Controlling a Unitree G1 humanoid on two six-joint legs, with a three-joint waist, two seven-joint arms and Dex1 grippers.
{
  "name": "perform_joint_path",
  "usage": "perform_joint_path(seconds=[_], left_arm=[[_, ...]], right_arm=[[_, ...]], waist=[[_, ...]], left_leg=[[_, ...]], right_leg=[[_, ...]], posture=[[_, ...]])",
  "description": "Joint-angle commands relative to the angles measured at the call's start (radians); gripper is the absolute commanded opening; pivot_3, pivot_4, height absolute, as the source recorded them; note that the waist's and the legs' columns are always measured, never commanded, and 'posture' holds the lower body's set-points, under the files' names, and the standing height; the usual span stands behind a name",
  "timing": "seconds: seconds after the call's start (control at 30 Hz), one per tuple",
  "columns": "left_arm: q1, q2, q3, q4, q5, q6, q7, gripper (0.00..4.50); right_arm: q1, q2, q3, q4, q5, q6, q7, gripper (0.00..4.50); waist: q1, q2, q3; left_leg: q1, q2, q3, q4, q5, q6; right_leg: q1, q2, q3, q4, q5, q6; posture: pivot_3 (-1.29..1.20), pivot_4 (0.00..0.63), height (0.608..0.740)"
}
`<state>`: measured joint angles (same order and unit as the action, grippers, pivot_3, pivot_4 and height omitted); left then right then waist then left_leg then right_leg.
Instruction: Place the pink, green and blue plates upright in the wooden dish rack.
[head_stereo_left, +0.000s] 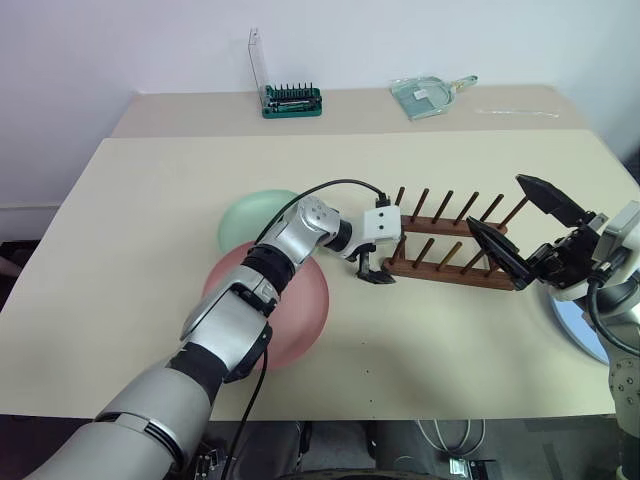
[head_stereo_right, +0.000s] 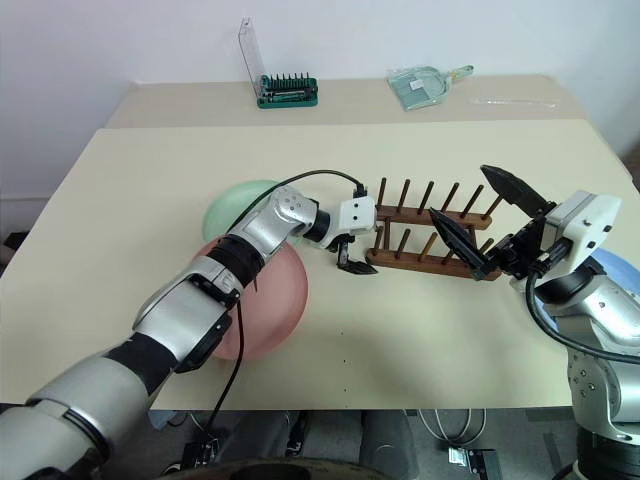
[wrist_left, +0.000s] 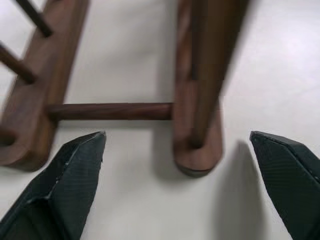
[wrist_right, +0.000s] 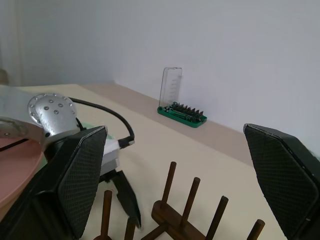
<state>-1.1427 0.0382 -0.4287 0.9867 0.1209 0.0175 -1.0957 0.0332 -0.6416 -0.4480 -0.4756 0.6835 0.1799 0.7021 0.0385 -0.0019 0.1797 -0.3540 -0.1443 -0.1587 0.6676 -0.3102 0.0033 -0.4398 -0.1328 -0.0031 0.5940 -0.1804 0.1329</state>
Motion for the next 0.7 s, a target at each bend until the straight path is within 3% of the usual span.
perform_joint_path(seconds=[0.03, 0.17, 0.6, 0.7], left_arm=[[-0.048, 0.022, 0.05, -0.059, -0.02, 0.094, -0.019, 4.47], [-0.078, 0.067, 0.073, -0.125, -0.017, 0.195, -0.025, 4.47], [-0.117, 0.165, 0.131, -0.17, -0.025, 0.232, -0.029, 4.47], [-0.117, 0.183, 0.124, -0.162, -0.012, 0.198, -0.012, 3.57]], right_arm=[[-0.007, -0.007, -0.034, -0.035, 0.019, -0.005, -0.003, 4.5], [-0.006, -0.004, -0.029, -0.029, 0.018, -0.009, -0.001, 4.5], [-0.043, -0.007, -0.01, -0.003, 0.032, 0.012, 0.018, 4.5], [-0.038, -0.011, -0.02, 0.002, 0.033, 0.022, 0.025, 4.5]], waist=[[-0.001, 0.0, 0.0], [-0.002, 0.0, 0.0], [-0.002, 0.0, 0.0], [-0.001, 0.0, 0.0]], left_leg=[[0.0, 0.0, 0.0, 0.0, 0.0, 0.0], [0.0, 0.0, 0.0, 0.0, 0.0, 0.0], [0.0, 0.0, 0.0, 0.0, 0.002, -0.003], [0.0, 0.0, 0.0, 0.0, 0.002, -0.003]], right_leg=[[0.0, 0.0, 0.0, 0.0, 0.0, 0.0], [0.0, 0.0, 0.0, 0.001, 0.0, 0.0], [0.0, 0.0, 0.0, 0.001, 0.0, 0.0], [0.0, 0.0, 0.0, 0.001, 0.0, 0.0]], posture=[[0.0, 0.15, 0.74], [0.0, 0.15, 0.74], [0.0, 0.15, 0.74], [0.0, 0.15, 0.74]])
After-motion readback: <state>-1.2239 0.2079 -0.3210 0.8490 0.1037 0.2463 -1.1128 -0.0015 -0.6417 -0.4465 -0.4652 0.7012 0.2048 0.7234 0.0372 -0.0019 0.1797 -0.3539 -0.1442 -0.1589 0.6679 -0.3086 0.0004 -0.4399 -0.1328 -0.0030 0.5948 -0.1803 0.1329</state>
